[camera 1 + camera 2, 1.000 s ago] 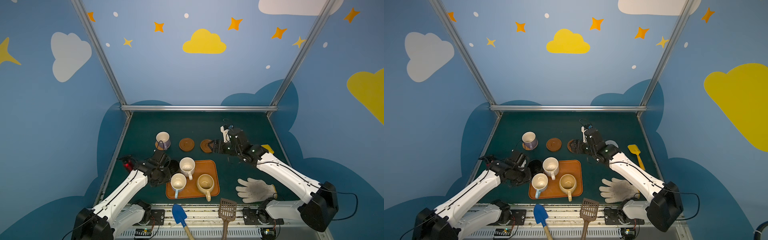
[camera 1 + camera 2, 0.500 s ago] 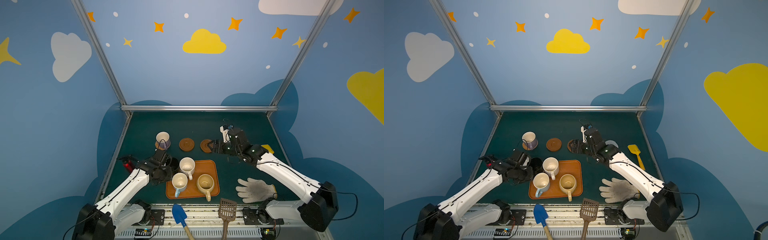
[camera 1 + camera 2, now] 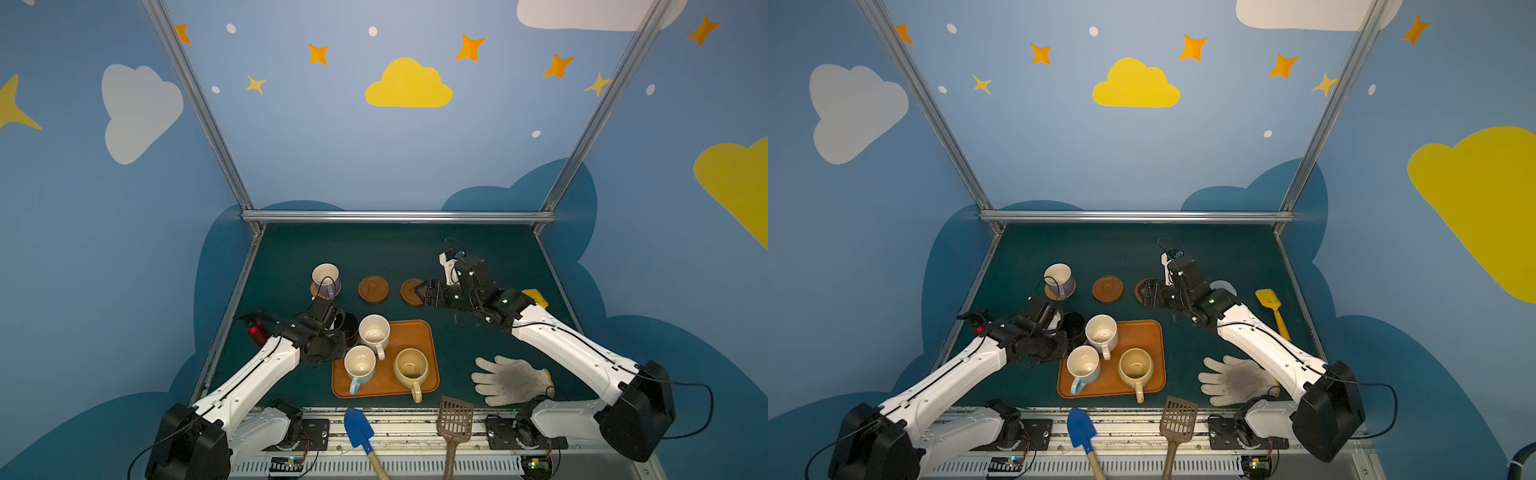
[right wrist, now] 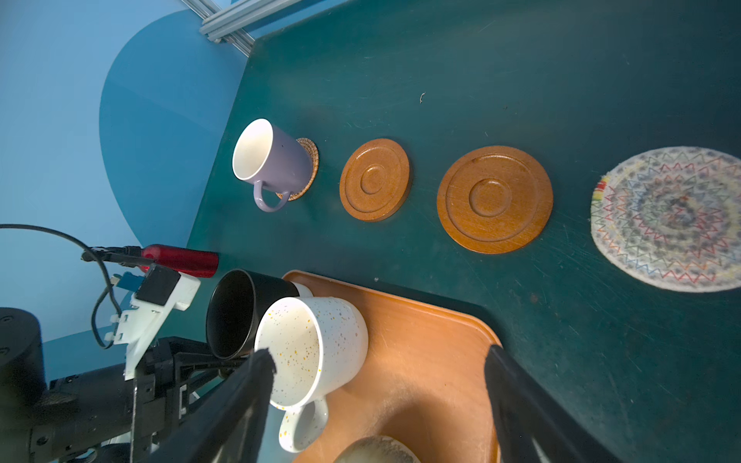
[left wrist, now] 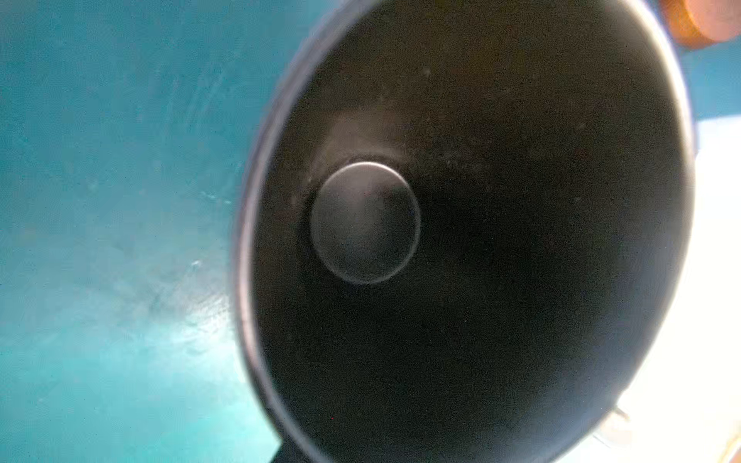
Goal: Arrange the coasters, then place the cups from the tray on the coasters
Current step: 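Grasp the black mug on the tray with the left gripper and lift it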
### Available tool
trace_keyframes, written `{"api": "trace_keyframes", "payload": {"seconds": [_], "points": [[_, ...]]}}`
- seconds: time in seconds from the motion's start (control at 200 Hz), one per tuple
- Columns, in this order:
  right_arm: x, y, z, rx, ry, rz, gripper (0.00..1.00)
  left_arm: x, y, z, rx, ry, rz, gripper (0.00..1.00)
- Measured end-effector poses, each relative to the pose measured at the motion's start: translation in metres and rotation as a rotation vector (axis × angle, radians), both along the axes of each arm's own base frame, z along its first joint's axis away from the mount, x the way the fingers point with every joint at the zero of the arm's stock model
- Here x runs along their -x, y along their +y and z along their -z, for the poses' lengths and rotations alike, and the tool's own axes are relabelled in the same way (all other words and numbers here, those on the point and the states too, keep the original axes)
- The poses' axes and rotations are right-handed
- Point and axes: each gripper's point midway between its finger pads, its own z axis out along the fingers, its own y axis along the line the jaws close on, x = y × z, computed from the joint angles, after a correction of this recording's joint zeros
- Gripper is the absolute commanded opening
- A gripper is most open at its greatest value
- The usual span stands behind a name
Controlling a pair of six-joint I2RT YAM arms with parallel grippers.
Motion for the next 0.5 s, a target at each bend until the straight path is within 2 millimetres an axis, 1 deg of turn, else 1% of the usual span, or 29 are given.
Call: {"api": "trace_keyframes", "payload": {"seconds": [0.11,0.145,0.235,0.305,0.37,0.496], "points": [[0.0000,0.0001,0.0009,0.002,0.002,-0.001,0.82,-0.0005,-0.0001,-0.0002,-0.003,-0.005,0.010,0.35],[0.0000,0.0001,0.0009,0.003,0.000,-0.002,0.82,-0.0006,0.0000,-0.0001,-0.005,-0.007,0.013,0.32],[0.0001,-0.0001,0.0011,0.005,0.000,-0.003,0.82,-0.0006,-0.0001,-0.0003,-0.007,-0.010,0.021,0.32],[0.0000,0.0000,0.0010,0.006,-0.001,-0.004,0.82,-0.0006,-0.0002,-0.0005,-0.007,-0.012,0.026,0.29],[0.0000,0.0000,0.0013,0.007,-0.001,-0.004,0.82,-0.0008,-0.0004,-0.0012,-0.007,-0.015,0.029,0.22],[-0.0003,0.0004,0.0030,0.009,0.002,-0.005,0.82,-0.0011,-0.0006,-0.0032,-0.006,-0.025,0.035,0.22]]}}
